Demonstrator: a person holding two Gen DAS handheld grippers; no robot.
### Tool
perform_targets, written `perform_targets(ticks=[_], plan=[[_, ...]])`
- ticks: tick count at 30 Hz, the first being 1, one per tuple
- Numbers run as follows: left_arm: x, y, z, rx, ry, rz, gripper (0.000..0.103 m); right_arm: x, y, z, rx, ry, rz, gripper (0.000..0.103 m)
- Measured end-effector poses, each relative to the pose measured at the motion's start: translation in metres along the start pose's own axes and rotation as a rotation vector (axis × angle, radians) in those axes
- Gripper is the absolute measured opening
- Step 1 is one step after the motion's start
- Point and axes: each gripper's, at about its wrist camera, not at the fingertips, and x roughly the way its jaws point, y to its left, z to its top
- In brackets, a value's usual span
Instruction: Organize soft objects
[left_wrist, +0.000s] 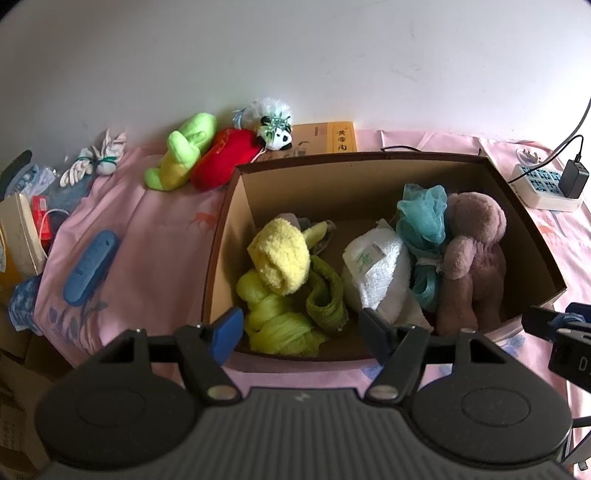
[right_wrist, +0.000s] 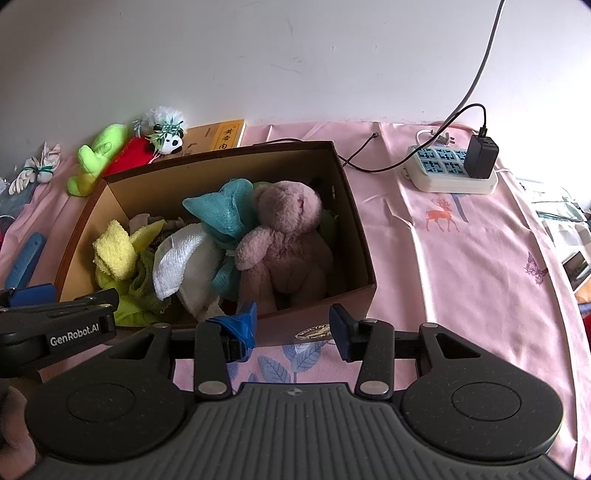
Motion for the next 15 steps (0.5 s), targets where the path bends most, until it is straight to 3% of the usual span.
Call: perform_targets(ticks=[15], plan=[[-0.0011,-0.0008,0.0019,0.003,-0.012,0.006,0.072,-0.0029,-0.0024,0.0032,0.009,-0.032,-0.005,0.027]])
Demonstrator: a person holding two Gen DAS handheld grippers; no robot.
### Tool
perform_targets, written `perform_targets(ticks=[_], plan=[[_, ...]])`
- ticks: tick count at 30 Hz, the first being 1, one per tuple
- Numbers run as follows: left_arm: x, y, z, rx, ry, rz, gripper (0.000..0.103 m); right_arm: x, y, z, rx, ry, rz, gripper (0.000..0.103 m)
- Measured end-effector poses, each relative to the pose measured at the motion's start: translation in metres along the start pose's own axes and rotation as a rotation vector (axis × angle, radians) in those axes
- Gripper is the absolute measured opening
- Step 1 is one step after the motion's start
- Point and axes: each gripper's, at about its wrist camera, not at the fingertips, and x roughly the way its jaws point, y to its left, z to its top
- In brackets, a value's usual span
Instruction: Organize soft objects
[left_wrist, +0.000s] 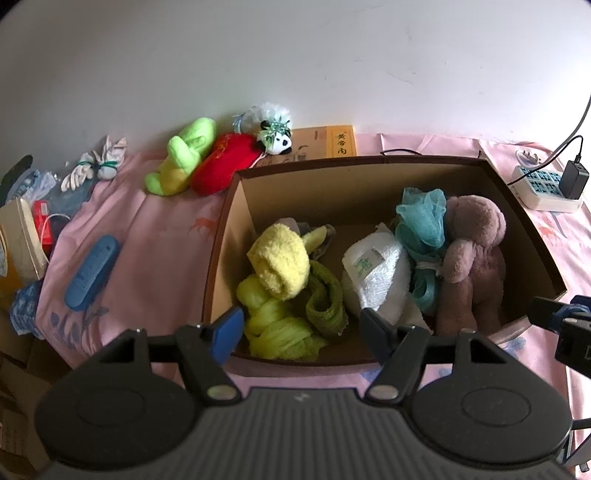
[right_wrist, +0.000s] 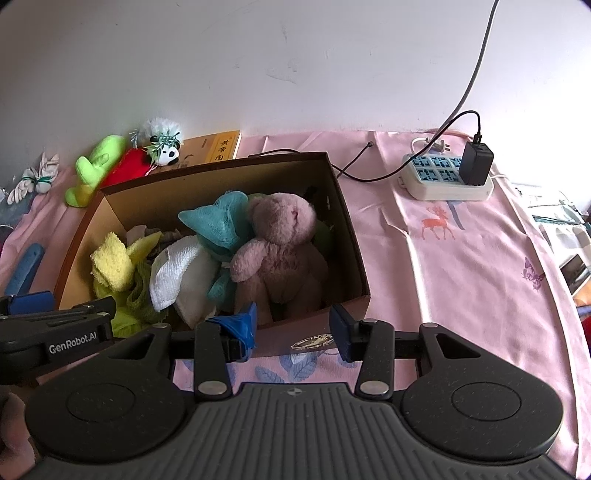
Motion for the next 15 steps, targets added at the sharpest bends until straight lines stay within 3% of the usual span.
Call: perform_targets(ticks=[15], plan=[[0.0038,0.0028,0.0002,-0.009,0.003,0.000,0.072,-0.0011,0.0008,-0.0011,-0.007,-0.012,0.008,0.027]])
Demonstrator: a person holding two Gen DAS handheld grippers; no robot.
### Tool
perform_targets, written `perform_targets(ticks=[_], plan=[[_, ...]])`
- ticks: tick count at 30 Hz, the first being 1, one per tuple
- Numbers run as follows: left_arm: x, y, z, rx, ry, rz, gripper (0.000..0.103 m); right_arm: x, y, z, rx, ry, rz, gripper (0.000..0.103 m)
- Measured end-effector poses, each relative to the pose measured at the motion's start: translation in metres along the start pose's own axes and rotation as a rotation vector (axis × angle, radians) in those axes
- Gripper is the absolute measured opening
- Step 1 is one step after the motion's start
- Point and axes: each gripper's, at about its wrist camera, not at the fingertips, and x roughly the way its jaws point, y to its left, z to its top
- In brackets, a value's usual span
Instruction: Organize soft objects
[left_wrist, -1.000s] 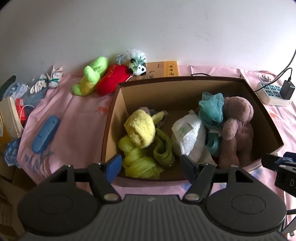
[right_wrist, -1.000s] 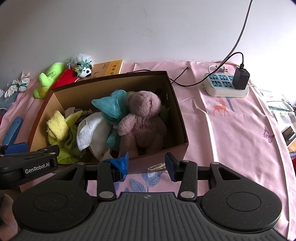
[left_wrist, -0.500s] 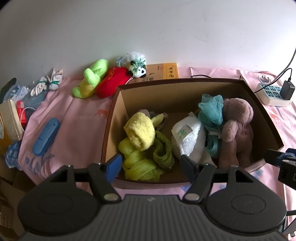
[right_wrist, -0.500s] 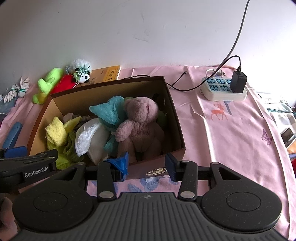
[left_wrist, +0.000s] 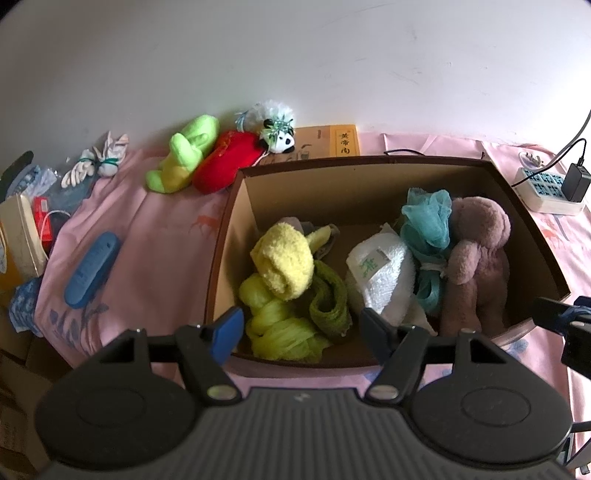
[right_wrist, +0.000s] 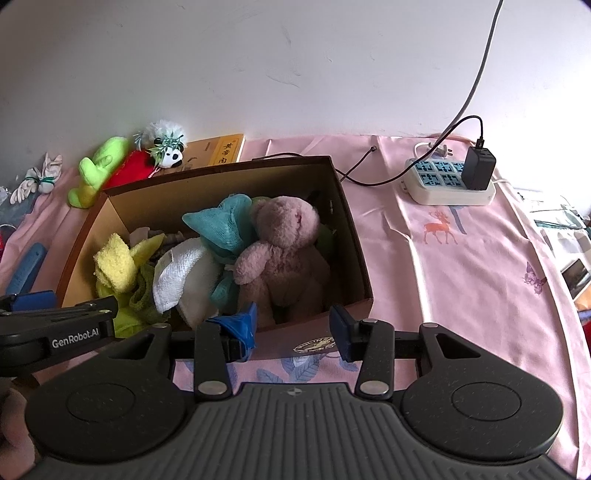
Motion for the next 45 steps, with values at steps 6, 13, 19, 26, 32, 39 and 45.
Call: perform_targets(ticks=[6,13,19,26,32,39,45], plan=[[0.000,0.000,0.000,-0.001,-0.002,0.002,0.072,-0.001,0.000,0.000,0.005,-0.003,0.021,0.027],[-0.001,0.000,-0.001,-0.006,-0.001,0.008,0.072,-0.003,0.002,-0.002,-0.007,-0.010,0.028,0.027],[-0.002,0.001,-0.002,-0.007,0.000,0.007,0.072,-0.004,0.002,-0.002,-0.010,-0.010,0.021,0.027],[-0.007,0.002,-0.006,-0.010,-0.007,0.004,0.072,-0.011,0.001,-0.004,-0.012,-0.021,0.015,0.027],[-0.013,0.003,-0.010,-0.008,-0.014,0.000,0.072,-0.018,0.001,-0.010,-0.009,-0.025,0.001,0.027],[-0.019,0.004,-0.014,0.003,-0.021,0.004,0.072,-0.026,-0.001,-0.015,0.018,-0.030,-0.002,0.027],[-0.025,0.009,-0.017,0.014,-0.026,0.022,0.072,-0.029,0.002,-0.021,0.047,-0.038,0.009,0.027]])
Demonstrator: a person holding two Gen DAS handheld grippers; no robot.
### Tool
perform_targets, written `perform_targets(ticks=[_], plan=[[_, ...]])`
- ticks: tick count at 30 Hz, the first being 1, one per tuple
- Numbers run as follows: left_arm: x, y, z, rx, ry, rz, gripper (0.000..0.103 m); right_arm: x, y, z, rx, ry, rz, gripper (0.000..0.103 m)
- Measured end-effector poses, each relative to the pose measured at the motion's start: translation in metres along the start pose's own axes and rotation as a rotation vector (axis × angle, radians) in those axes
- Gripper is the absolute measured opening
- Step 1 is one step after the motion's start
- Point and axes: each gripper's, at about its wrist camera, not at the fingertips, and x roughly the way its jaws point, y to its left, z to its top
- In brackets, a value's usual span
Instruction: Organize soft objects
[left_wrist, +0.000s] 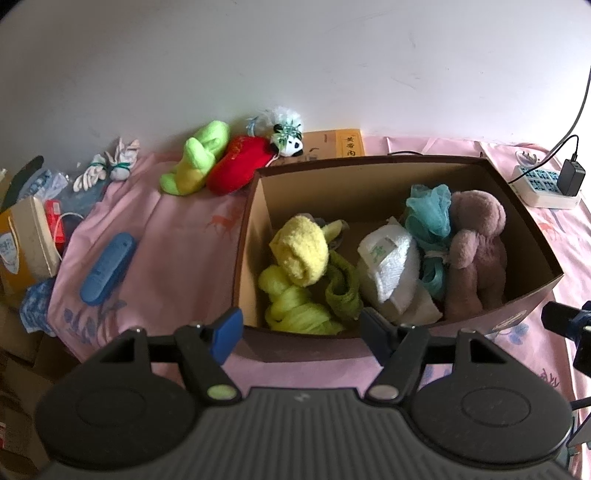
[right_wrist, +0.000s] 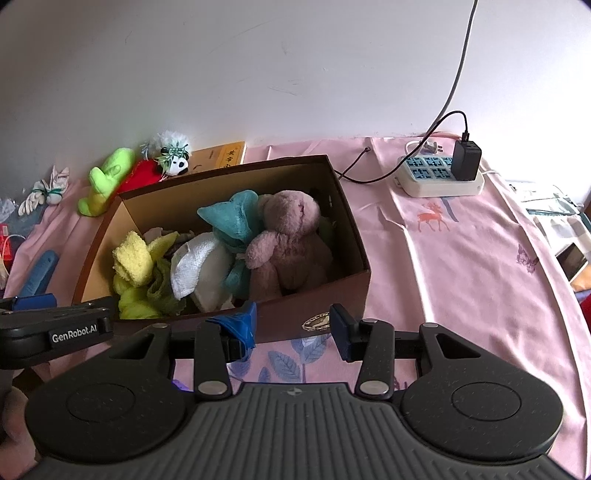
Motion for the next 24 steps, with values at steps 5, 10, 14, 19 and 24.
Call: perform_targets(ticks=[5,10,14,19,24], plan=[[-0.004,0.006,-0.001,0.010,-0.010,0.014,0.072,-0.003,0.006,-0.002,0.011,-0.011,0.012,0.027],[-0.006,0.009,0.001,0.021,-0.020,0.016,0.072,-0.004,0.009,0.000,0.023,-0.020,0.013,0.027],[-0.004,0.010,0.004,0.024,-0.028,0.013,0.072,-0.004,0.012,0.003,0.024,-0.032,0.008,0.027],[0.001,0.011,0.007,0.023,-0.032,0.005,0.072,0.001,0.013,0.005,0.022,-0.030,-0.003,0.027],[0.008,0.012,0.009,0.020,-0.023,-0.007,0.072,0.007,0.015,0.004,0.018,-0.017,-0.014,0.027]])
